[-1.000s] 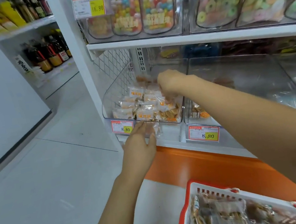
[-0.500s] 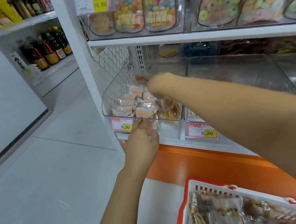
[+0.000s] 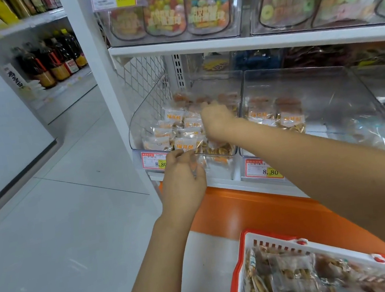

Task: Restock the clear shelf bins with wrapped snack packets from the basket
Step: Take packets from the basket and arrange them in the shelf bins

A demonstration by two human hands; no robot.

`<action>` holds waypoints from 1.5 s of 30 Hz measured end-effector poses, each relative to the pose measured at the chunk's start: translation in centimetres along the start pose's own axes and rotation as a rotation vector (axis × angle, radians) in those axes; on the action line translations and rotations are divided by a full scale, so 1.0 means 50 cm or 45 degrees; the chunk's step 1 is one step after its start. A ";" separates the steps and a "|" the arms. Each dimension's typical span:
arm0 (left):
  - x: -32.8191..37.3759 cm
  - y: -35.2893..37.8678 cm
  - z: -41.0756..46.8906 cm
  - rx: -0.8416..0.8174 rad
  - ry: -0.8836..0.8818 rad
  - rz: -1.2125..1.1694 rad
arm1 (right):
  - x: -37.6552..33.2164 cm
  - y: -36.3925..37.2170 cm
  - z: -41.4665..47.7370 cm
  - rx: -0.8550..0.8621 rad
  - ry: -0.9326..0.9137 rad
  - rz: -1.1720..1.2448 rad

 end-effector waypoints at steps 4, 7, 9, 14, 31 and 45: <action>0.004 0.005 0.004 -0.014 0.011 0.026 | -0.030 0.049 -0.014 -0.473 -0.127 -0.146; 0.003 0.005 0.004 -0.021 0.036 0.036 | -0.021 0.084 -0.018 -0.892 -0.129 -0.098; 0.001 0.002 0.006 -0.015 0.051 0.040 | -0.018 0.095 -0.019 -1.050 -0.110 -0.020; 0.001 0.000 0.011 -0.007 0.031 0.040 | -0.019 0.104 -0.016 -1.125 -0.151 0.081; -0.042 0.152 -0.252 -1.174 -0.231 0.475 | 0.109 0.283 -0.465 -0.552 -0.072 0.300; -0.026 0.231 -0.367 -1.219 -0.363 0.494 | 0.138 0.469 -0.595 -0.493 0.274 0.504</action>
Point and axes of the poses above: each hand's wrist, its own z-axis towards the middle knuckle, its own y-axis out of the palm, x = y × z, the point moved 5 cm from there along z, towards the middle knuckle, and after that the axes turned 7 degrees about -z, right-handed, at the moved point
